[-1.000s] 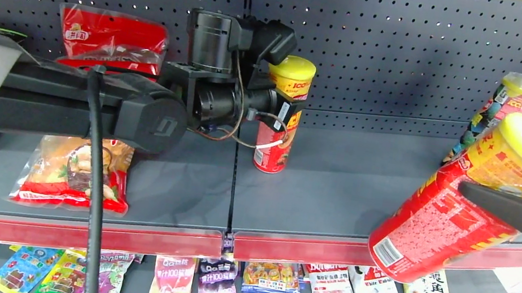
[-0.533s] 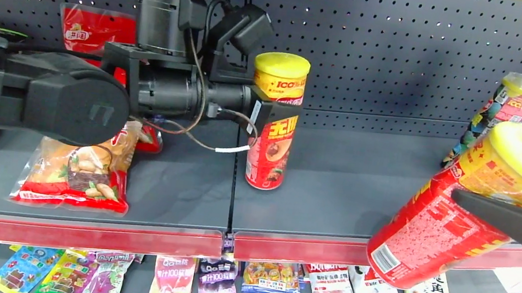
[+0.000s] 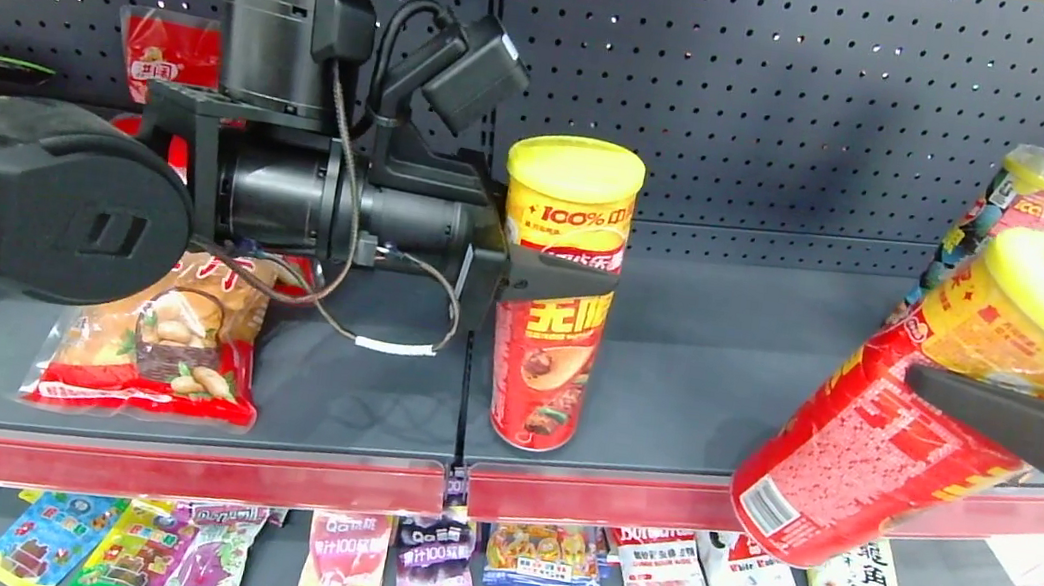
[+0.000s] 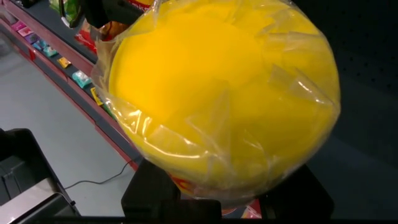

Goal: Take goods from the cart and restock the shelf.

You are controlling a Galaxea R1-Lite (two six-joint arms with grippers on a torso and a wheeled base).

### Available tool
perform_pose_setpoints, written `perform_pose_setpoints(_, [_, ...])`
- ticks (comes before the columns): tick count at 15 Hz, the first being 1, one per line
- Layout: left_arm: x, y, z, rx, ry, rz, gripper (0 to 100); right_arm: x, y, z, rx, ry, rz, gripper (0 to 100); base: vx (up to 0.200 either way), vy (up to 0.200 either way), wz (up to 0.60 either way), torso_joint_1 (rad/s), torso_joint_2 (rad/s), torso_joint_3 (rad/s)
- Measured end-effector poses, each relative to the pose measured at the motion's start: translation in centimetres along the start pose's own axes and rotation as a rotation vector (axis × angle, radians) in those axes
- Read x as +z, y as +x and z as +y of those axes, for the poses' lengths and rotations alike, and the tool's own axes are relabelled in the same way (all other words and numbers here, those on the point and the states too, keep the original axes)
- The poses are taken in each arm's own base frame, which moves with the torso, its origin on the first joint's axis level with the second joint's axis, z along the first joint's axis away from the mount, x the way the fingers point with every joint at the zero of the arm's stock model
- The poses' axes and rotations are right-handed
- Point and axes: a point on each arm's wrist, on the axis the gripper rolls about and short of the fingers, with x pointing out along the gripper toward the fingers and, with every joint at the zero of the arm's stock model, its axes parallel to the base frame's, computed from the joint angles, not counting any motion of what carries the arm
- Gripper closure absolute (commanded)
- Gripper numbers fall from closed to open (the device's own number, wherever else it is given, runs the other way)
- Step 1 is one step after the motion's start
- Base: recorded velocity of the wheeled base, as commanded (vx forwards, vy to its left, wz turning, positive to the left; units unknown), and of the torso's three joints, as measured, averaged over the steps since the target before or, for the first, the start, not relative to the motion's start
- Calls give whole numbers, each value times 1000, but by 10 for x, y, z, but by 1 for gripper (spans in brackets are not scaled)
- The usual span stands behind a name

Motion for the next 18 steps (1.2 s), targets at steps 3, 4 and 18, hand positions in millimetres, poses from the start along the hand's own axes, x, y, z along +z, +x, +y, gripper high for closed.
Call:
perform_pose_setpoints(3, [-7,4,6,-20,34,4,100,3,0,0,-2,-3,-7,100,0,0,0,0,0,0])
perform_pose_setpoints(4, [-10,5,9,-26,51,5,100,4,0,0,-3,-4,-10,100,0,0,0,0,0,0])
perform_pose_setpoints(18, [-26,10,18,-94,29,0,100,8,2,-1,-11,-5,-17,100,0,0,0,0,0,0])
